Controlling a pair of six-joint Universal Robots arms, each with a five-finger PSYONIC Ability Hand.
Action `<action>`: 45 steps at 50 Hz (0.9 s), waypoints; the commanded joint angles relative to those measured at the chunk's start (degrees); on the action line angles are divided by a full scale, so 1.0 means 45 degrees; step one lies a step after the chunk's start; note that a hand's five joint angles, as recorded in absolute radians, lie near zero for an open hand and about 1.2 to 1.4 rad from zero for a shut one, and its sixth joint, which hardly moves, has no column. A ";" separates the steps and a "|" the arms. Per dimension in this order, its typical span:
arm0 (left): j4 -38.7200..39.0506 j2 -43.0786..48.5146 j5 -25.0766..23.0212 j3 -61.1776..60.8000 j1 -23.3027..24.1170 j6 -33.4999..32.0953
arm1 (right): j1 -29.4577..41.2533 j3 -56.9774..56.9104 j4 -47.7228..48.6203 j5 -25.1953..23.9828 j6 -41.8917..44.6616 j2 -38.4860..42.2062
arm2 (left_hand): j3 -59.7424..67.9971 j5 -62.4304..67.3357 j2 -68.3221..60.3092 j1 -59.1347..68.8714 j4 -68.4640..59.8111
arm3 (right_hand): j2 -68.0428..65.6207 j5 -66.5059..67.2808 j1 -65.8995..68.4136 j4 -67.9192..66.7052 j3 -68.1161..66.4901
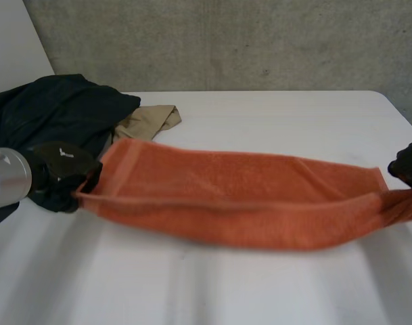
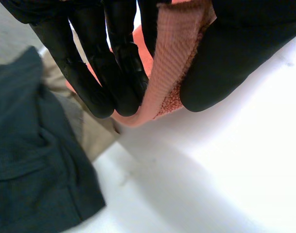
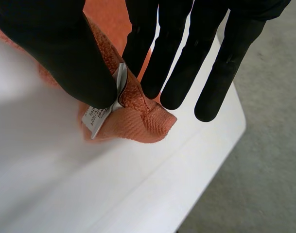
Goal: Fold the laundry.
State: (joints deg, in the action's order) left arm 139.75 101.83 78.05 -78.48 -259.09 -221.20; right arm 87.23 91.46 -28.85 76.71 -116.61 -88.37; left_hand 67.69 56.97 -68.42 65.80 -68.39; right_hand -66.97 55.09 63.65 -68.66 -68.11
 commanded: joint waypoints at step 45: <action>1.1171 0.4675 0.1640 0.5764 0.0271 0.7651 | 0.1884 -0.4563 1.1493 0.1255 -0.8658 0.4910 | 0.2735 0.2896 -0.2572 0.3155 -0.2581 | -0.2895 0.3313 0.3632 -0.2520 -0.2642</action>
State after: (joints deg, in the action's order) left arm 191.26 122.25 85.81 -43.33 -257.95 -185.14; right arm 95.60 68.38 28.96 84.36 -156.74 -70.07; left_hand 68.01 56.97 -68.65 65.80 -68.64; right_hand -66.97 55.91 63.65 -68.68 -68.14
